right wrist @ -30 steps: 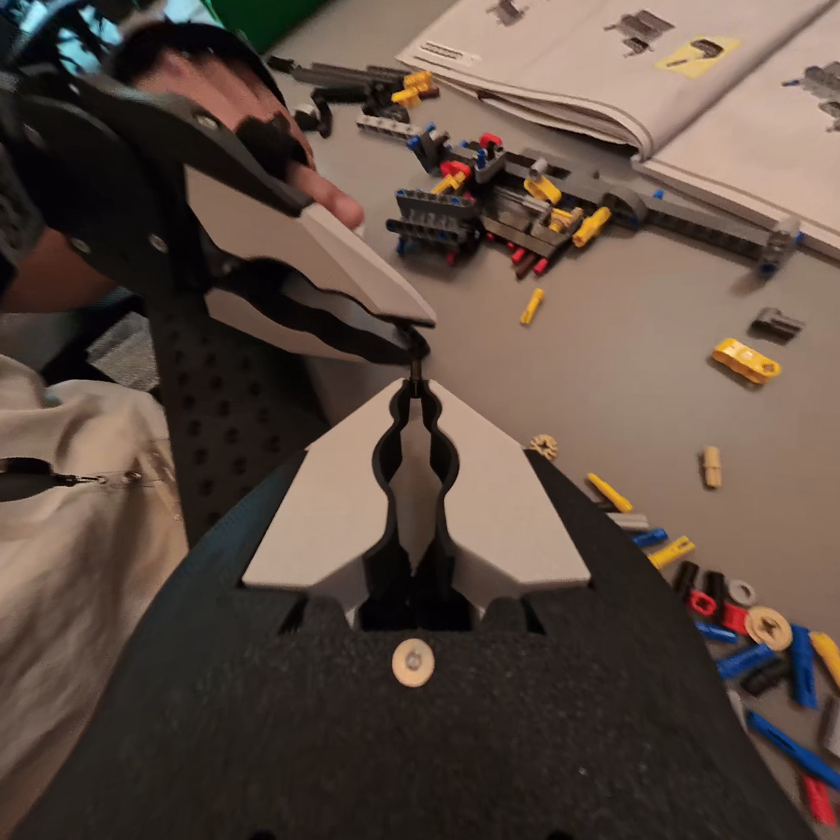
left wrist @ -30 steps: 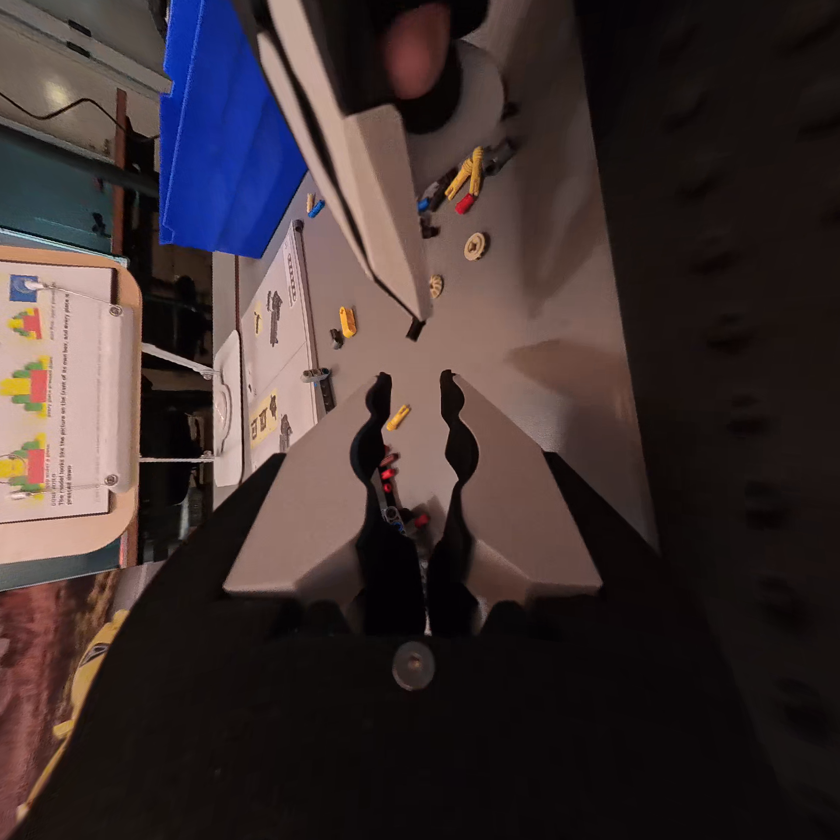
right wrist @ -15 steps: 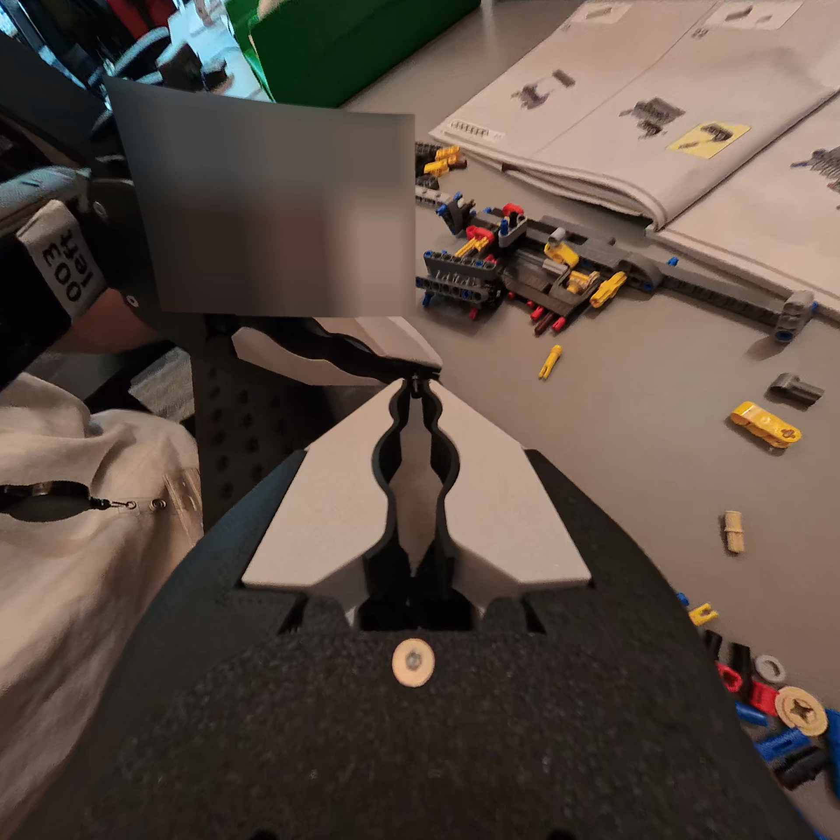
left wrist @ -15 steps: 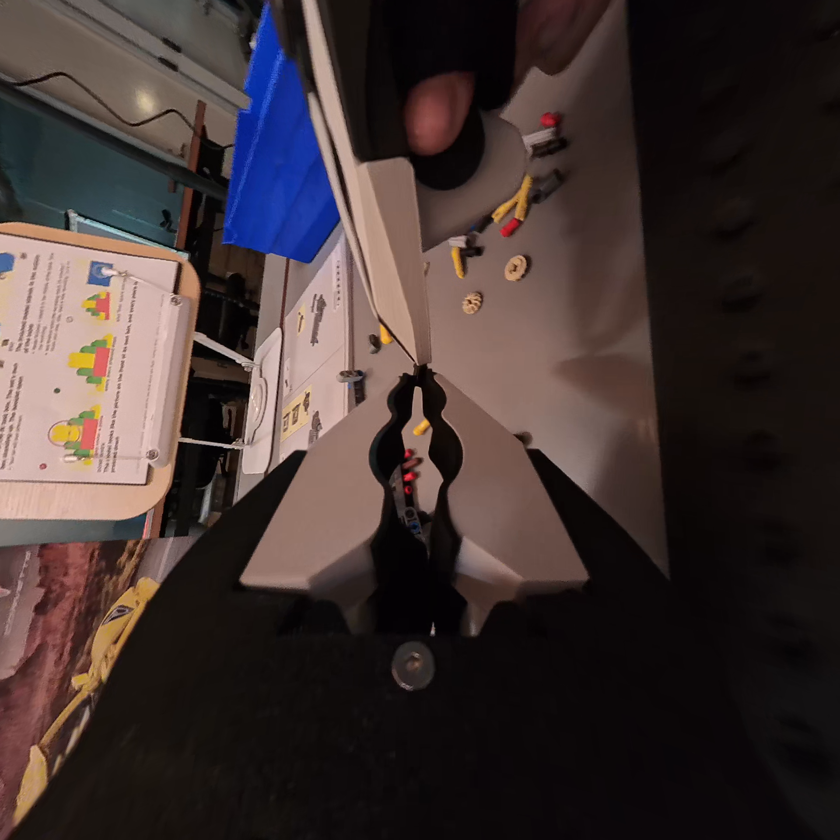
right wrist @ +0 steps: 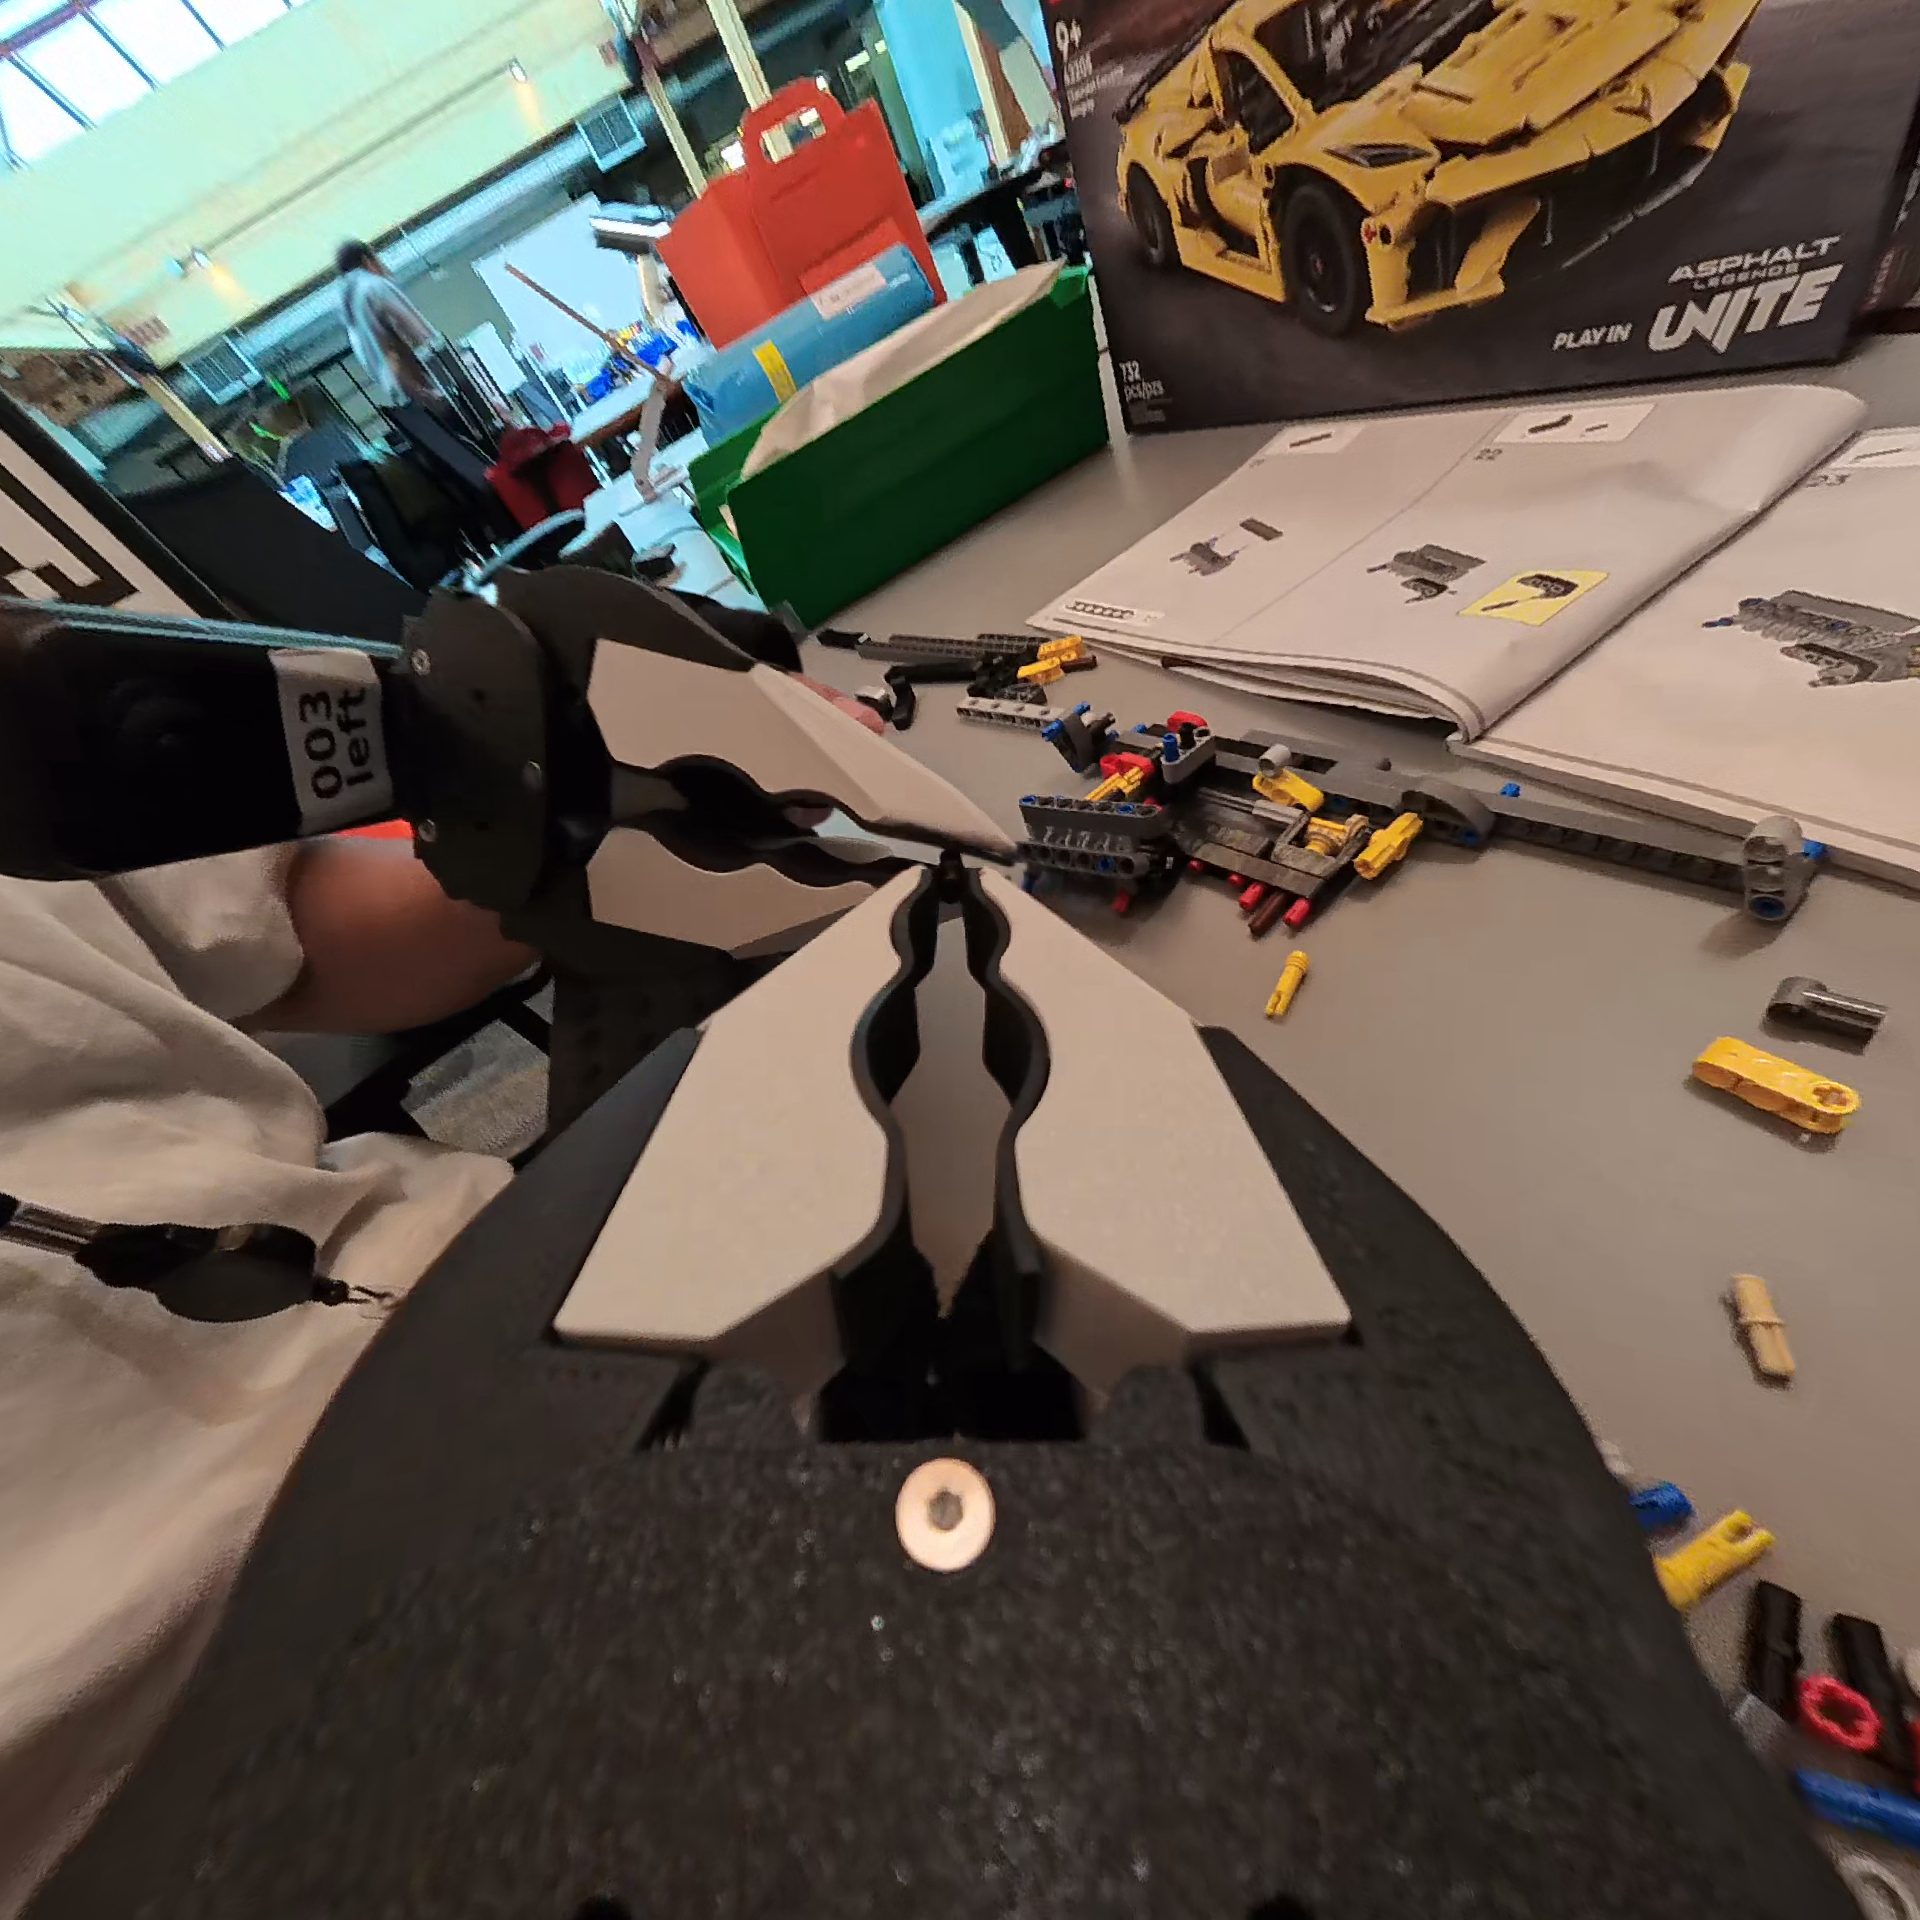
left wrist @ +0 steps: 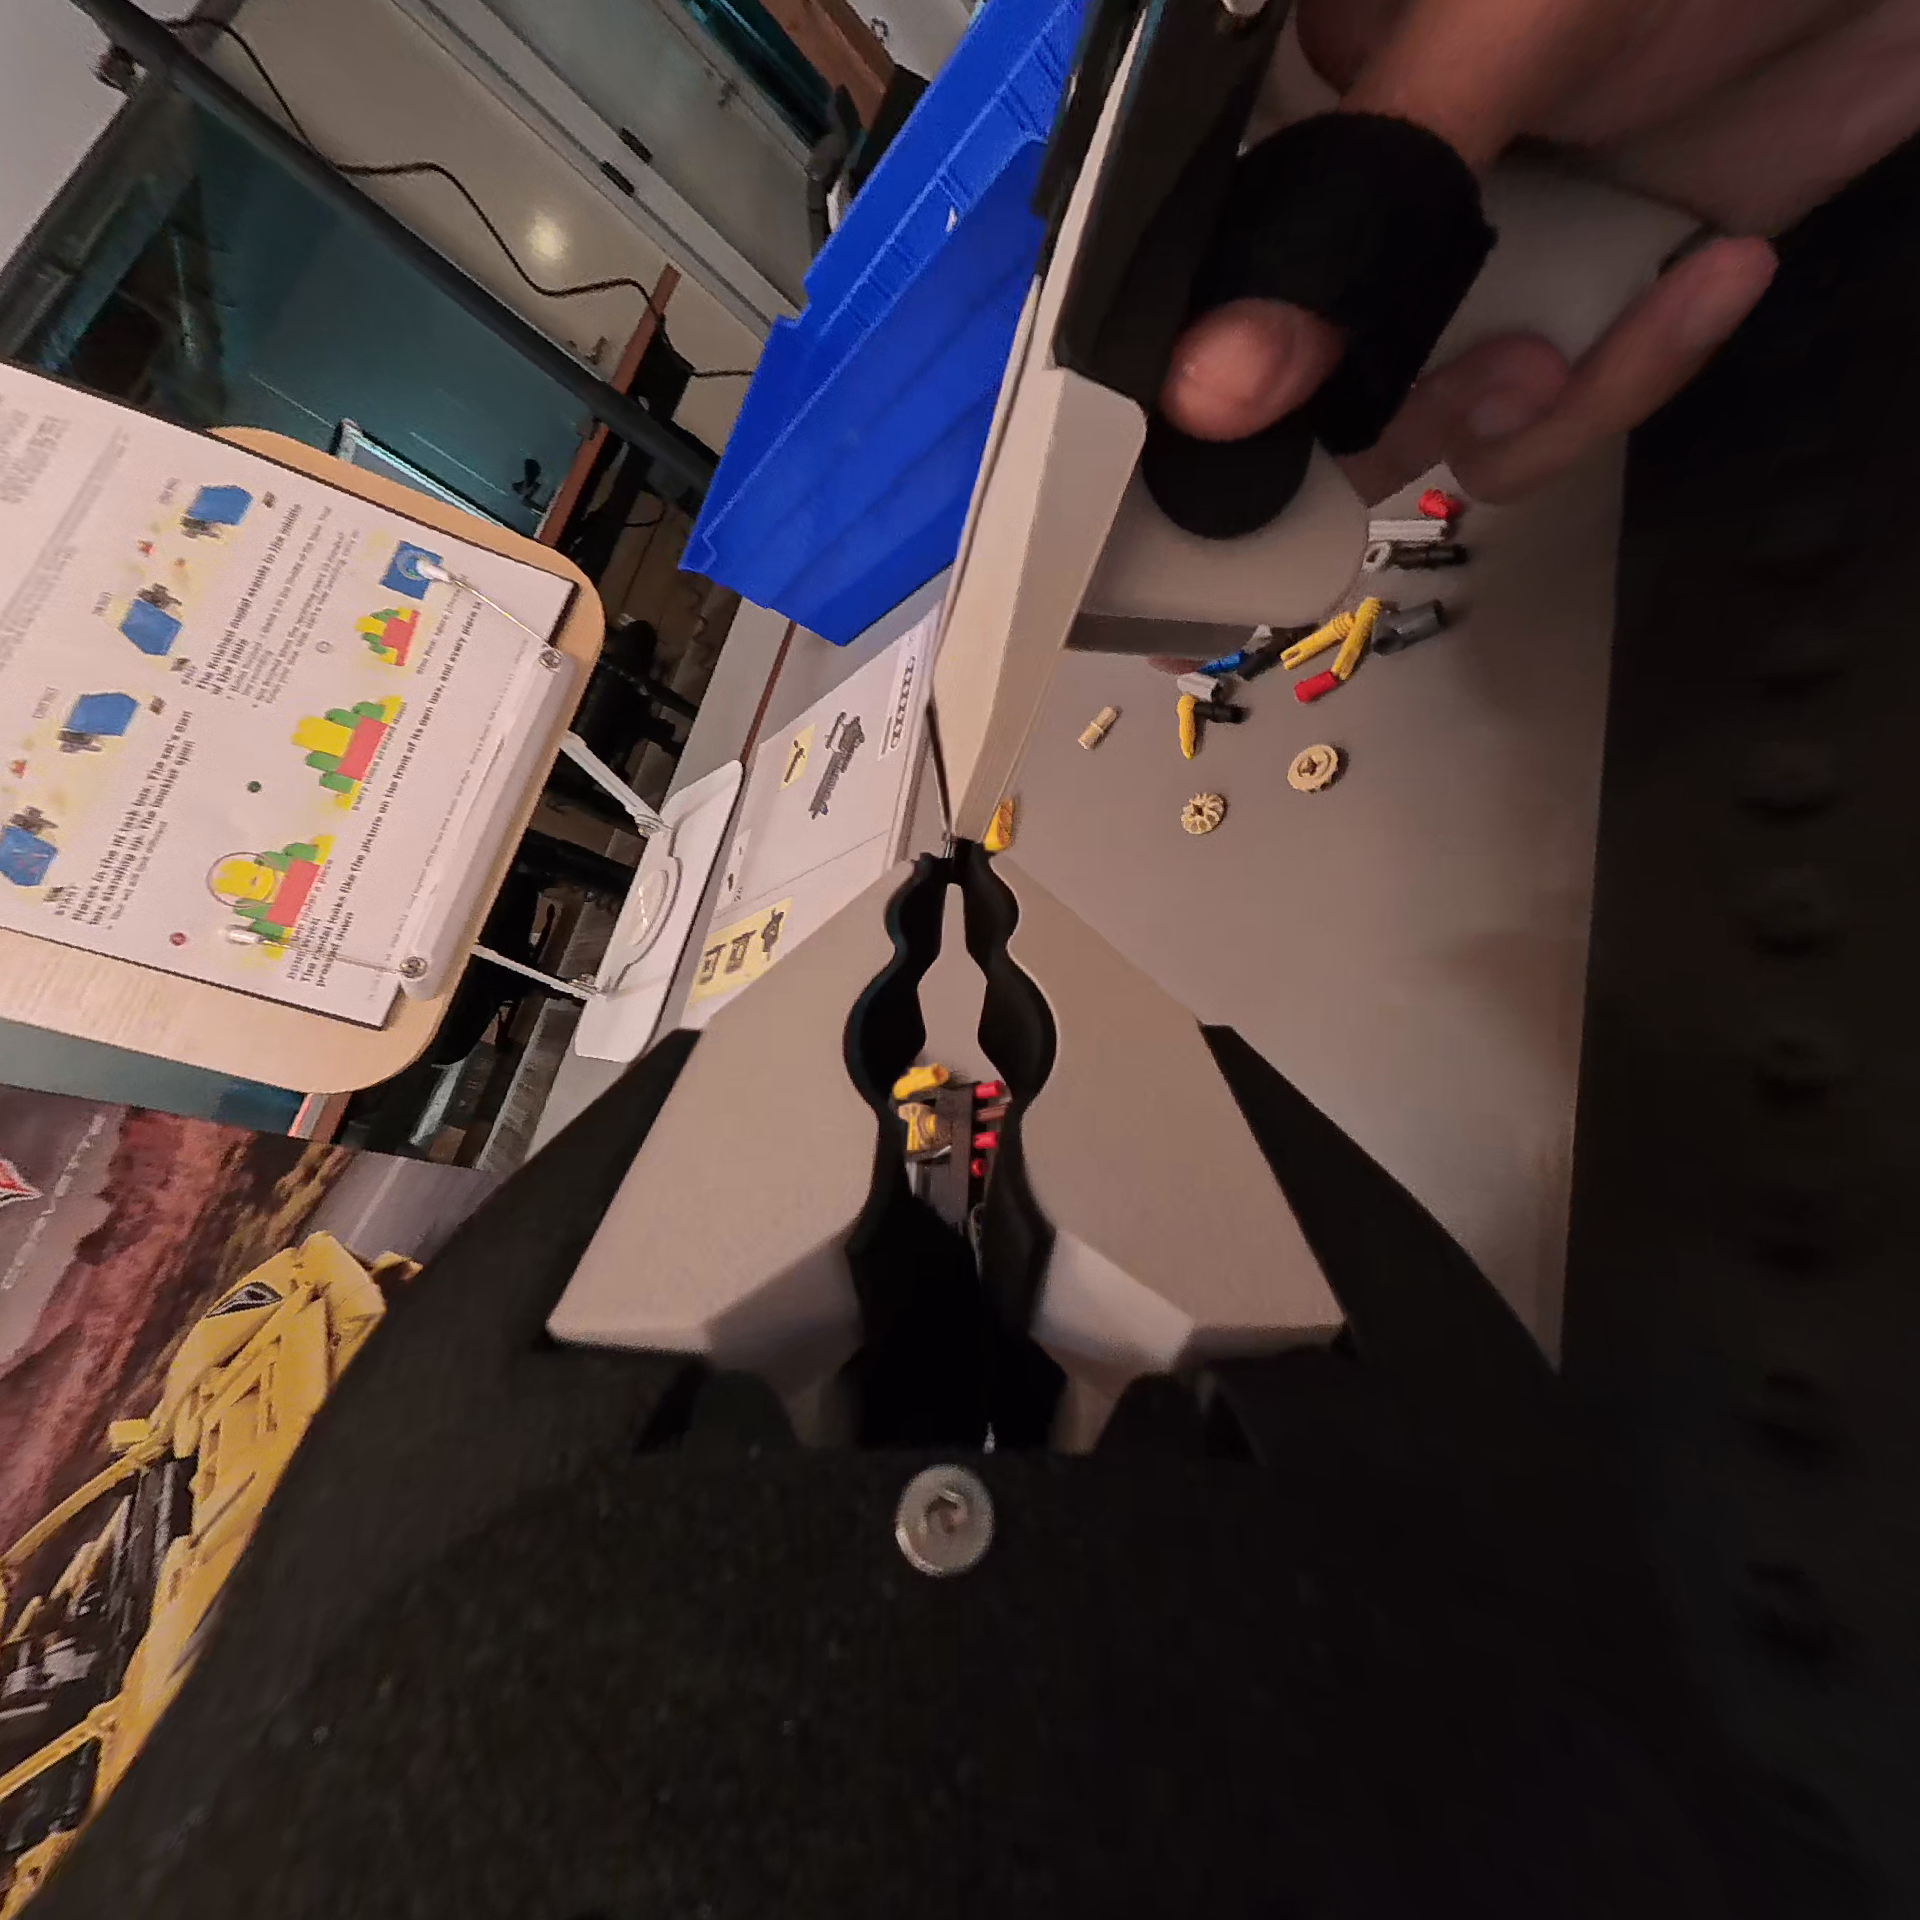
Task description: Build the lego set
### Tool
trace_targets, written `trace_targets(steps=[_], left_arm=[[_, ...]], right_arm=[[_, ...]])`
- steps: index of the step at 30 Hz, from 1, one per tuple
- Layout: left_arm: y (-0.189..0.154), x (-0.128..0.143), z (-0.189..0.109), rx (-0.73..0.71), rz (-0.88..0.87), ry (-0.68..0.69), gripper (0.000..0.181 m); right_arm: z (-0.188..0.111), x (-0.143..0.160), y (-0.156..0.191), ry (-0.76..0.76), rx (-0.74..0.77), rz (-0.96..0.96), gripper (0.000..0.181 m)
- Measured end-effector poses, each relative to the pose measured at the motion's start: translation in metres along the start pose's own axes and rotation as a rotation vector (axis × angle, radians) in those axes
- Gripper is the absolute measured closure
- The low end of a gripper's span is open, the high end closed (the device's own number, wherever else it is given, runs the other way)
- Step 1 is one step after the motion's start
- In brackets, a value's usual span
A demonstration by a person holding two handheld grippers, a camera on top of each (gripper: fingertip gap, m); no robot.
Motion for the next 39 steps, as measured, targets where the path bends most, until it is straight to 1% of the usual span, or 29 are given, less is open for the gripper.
trace_targets(steps=[4, 8, 11, 25, 32, 39], left_arm=[[0.002, -0.004, -0.004, -0.027, 0.045, -0.034, 0.179], [-0.001, -0.003, -0.005, -0.033, 0.116, -0.030, 0.179], [-0.002, -0.001, -0.004, -0.038, 0.168, 0.001, 0.179], [-0.003, 0.003, 0.001, -0.027, 0.152, 0.037, 0.179], [-0.003, 0.007, 0.002, -0.024, 0.141, 0.053, 0.179], [-0.004, 0.004, 0.002, -0.038, 0.152, 0.054, 0.179]], right_arm=[[-0.002, -0.001, 0.005, -0.005, -0.080, 0.071, 0.177], [-0.003, 0.002, 0.003, 0.009, -0.088, 0.096, 0.177], [-0.002, 0.003, 0.000, 0.020, -0.080, 0.111, 0.177], [0.001, 0.004, -0.006, 0.019, -0.064, 0.115, 0.177], [0.003, 0.003, -0.006, 0.023, -0.062, 0.117, 0.171], [0.005, 0.003, -0.006, 0.020, -0.049, 0.102, 0.173]])
Point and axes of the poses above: each gripper's, where its closed fingertips meet, z out along the fingers, x out of its underside, y = z × x across the jaws, the point moved 2 cm from there along -z, back along the fingers, and after that the axes turned 14 degrees about z, right-handed, at the moved point
